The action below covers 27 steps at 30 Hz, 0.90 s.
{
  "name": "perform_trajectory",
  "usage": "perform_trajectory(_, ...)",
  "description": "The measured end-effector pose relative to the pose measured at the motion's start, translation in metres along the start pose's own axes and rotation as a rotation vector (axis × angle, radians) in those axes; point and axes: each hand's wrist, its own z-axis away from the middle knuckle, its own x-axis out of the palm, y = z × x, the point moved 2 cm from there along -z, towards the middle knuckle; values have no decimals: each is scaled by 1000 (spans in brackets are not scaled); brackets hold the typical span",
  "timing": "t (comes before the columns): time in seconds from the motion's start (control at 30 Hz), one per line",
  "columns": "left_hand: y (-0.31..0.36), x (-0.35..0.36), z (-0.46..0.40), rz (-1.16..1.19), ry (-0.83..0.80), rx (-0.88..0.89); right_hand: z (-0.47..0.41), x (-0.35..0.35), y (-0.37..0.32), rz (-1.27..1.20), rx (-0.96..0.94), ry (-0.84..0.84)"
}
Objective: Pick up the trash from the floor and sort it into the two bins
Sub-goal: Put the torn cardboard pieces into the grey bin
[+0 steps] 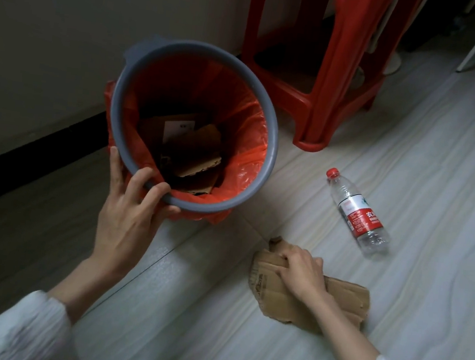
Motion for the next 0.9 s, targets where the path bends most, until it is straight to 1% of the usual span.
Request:
perform_trajectory(0.03,0,0,0,3,-2,-1,-1,-10,-3,-112,-11,23)
perform_trajectory(0.1,-2,-1,-1,4,-7,2,-1,-36,-7,-337,-10,130)
perform_trajectory(0.17,-4,-2,0,9,-10,3,0,-72,-14,-483,-27,293)
perform_trajectory(0.23,-9,-3,2,19,-16,0,6,-117,-25,-653,-62,490)
perform_trajectory(0.3,-13,-3,3,27,-20,-5,15,-165,-42,-856,-138,652)
perform_trajectory(0.4,-17,-7,5,37,-17,-15,25,-214,-78,-1103,-276,729)
perform_trajectory(0.5,-18,-7,5,17,-39,-9,20,-235,-116,-1200,-380,743)
perform_trajectory(0.6,-21,-7,7,0,-71,-16,13,-239,-151,-1196,-471,762)
perform_trajectory(0.7,-25,-7,10,-1,-82,-11,8,-235,-172,-1167,-553,843)
perform_trajectory(0.73,-26,-7,12,5,-80,-3,5,-230,-176,-1154,-570,845)
perform_trajectory(0.77,-27,-7,13,11,-75,5,0,-221,-179,-1124,-578,817)
perform_trajectory(0.8,-29,-7,13,14,-68,13,-7,-210,-181,-1073,-576,754)
perform_trajectory(0.83,-30,-7,13,18,-62,20,-16,-195,-180,-994,-558,658)
perform_trajectory(0.9,-32,-8,13,28,-48,29,-36,-158,-176,-716,-505,363)
